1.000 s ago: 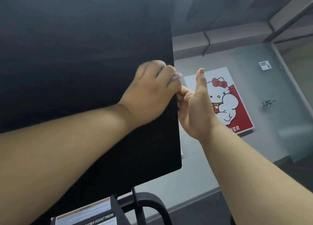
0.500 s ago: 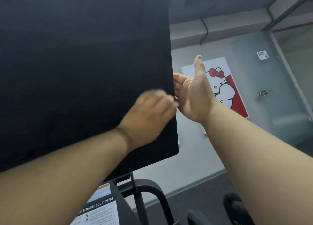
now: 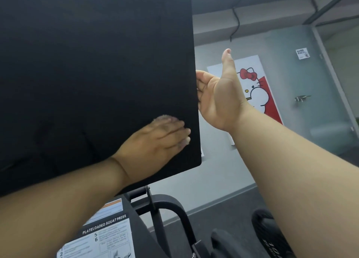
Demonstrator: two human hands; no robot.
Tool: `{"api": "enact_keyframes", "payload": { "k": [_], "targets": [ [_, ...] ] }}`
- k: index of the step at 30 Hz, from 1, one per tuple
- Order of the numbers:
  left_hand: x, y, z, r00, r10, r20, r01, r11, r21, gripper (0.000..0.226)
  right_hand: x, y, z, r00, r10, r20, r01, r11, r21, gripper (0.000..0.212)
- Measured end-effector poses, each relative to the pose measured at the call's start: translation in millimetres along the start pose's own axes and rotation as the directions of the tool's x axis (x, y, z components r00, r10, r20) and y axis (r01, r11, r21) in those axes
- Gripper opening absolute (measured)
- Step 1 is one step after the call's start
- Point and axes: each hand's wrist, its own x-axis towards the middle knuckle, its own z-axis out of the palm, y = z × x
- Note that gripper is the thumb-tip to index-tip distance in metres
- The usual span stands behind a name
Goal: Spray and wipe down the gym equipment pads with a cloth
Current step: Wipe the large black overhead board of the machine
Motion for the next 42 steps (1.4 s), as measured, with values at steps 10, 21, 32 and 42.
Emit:
{"api": "enact_keyframes", "payload": {
  "k": [10, 21, 32, 42],
  "targets": [
    [20, -31, -9, 0.937, -0.287, -0.199, 0.251, 0.95, -0.186, 0.038, 0, 4, 3, 1.0, -0.007, -0.022, 0.008, 0.999, 0.051, 0.091],
    [-22, -44, -46, 0.983, -0.092, -0.157, 0.11, 0.988, 0.109, 0.034, 2, 11, -4, 1.0, -0.019, 0.009, 0.018, 0.995, 0.102, 0.088],
    [19, -65, -50, 0.953, -0.148, -0.264, 0.229, 0.923, 0.31, 0.041, -1, 12, -1, 0.999, -0.031, -0.021, 0.033, 0.995, 0.098, 0.083],
    [-4, -81, -67, 0.929, -0.261, -0.262, 0.322, 0.919, 0.228, 0.033, -3, 9, -1, 0.999, -0.01, -0.033, 0.011, 1.0, 0.021, 0.079]
  ]
}}
